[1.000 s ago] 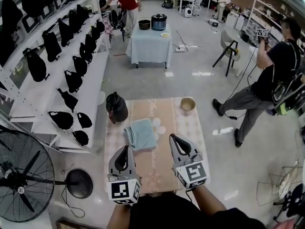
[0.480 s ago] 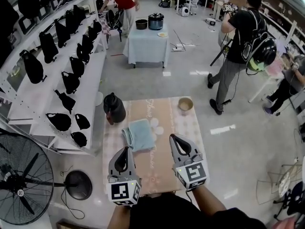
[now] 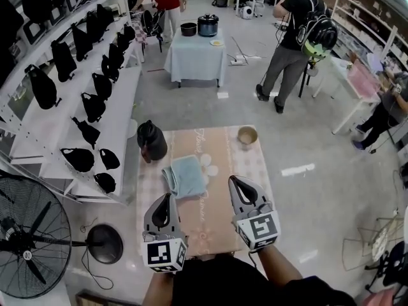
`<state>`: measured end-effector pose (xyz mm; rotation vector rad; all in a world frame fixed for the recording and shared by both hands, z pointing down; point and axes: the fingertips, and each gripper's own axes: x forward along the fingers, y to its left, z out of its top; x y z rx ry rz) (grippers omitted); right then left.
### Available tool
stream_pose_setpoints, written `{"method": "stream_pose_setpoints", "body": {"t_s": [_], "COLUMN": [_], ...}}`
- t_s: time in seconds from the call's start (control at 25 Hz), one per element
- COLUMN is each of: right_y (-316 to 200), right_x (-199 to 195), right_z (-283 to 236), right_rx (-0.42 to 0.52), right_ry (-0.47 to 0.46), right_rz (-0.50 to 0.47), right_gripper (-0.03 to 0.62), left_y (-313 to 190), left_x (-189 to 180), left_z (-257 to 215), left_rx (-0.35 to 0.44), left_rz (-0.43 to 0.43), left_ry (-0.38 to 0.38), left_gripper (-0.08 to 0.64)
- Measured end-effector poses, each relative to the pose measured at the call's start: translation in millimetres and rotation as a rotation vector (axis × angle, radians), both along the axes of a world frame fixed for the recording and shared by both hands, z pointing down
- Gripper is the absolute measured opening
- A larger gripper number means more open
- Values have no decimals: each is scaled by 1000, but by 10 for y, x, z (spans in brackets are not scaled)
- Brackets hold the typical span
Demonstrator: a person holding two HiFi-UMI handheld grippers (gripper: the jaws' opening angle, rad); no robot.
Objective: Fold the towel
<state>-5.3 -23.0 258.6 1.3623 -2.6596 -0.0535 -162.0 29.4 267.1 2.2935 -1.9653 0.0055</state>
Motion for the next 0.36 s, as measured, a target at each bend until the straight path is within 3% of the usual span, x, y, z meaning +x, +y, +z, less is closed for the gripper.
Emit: {"method": "stream_pose_setpoints", "body": {"t_s": [0.36], "right_y": [-48], "right_x": [-19], "right_z": [-38], "right_rx": [10], "right_ry": [-4], "right_rz": [3], "right_gripper": [3], "left_y": [-48], "left_x": [1], "left_z": [-8], "left_rx": [6], "left_rz": [5], "left_ry": [4], "left_gripper": [3]}}
